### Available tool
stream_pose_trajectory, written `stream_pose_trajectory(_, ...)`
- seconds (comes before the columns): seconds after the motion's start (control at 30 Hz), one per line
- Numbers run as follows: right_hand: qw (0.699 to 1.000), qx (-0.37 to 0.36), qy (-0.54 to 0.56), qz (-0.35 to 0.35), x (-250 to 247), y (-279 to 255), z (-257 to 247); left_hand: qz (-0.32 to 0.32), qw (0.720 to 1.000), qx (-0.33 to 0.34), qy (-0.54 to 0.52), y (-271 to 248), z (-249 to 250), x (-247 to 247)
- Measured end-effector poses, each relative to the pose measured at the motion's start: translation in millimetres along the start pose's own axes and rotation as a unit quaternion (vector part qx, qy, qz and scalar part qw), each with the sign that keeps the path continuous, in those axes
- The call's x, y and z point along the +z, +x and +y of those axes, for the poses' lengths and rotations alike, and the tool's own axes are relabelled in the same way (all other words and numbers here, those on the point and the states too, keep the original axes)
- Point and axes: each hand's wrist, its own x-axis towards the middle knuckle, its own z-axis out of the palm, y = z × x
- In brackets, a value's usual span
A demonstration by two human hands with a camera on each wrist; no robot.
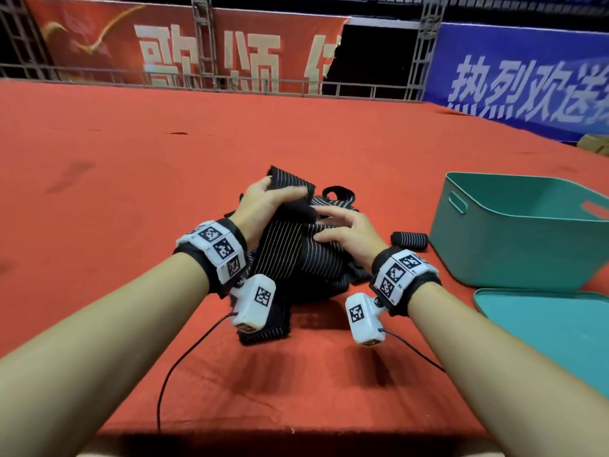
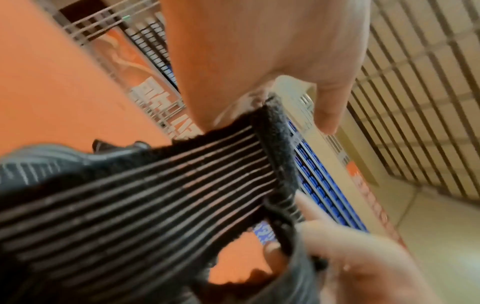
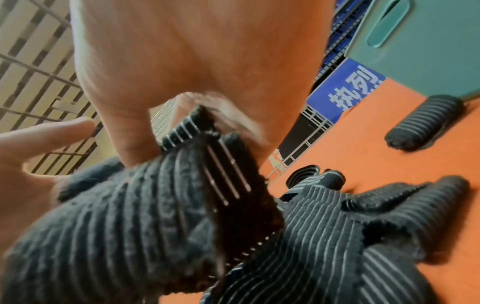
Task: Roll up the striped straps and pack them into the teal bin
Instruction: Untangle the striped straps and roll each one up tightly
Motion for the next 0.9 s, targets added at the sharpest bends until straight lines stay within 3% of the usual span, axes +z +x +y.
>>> stream_pose_trajectory(0.07, 1.000, 0.014, 0.003, 0.004, -3, -1, -1, 0.030, 0.998, -0.002, -0.048, 0, 7, 5)
stream_pose_trajectory(0.17, 0.992, 0.008, 0.105, 0.076, -7, -2, -12, 0.068, 0.997, 0.024, -0.018, 6, 10, 8)
stream_pose_trajectory(0.27, 0.954, -0.003, 0.250, 0.167, -14, 3, -22, 0.067, 0.998, 0.003, -0.012, 2, 6, 11)
stream_pose_trajectory(0.33, 0.930, 0.011, 0.317, 0.187, -19, 9, -27, 0.057, 0.998, -0.017, -0.013, -4, 2, 14)
stream_pose_trajectory(0.4, 0.929, 0.035, 0.322, 0.180, -20, 12, -30, 0.041, 0.999, -0.028, -0.020, -6, 0, 18)
stream_pose_trajectory(0.53, 0.964, 0.060, 0.222, 0.132, -8, 10, -26, 0.004, 0.998, -0.053, -0.028, -10, -10, 26)
stream_pose_trajectory(0.6, 0.967, 0.092, 0.200, 0.125, -1, 8, -22, -0.006, 0.998, -0.060, -0.029, -13, -16, 31)
stream_pose_trajectory(0.7, 0.950, 0.152, 0.260, 0.083, 2, 2, -17, 0.041, 0.998, -0.052, 0.001, -18, -25, 33)
stream_pose_trajectory(0.8, 0.929, 0.169, 0.328, 0.034, -3, -7, -13, 0.057, 0.994, -0.091, -0.035, -17, -31, 29)
stream_pose_trajectory(0.9, 0.924, 0.161, 0.346, 0.032, -10, -12, -4, 0.083, 0.984, -0.151, -0.039, -14, -34, 24)
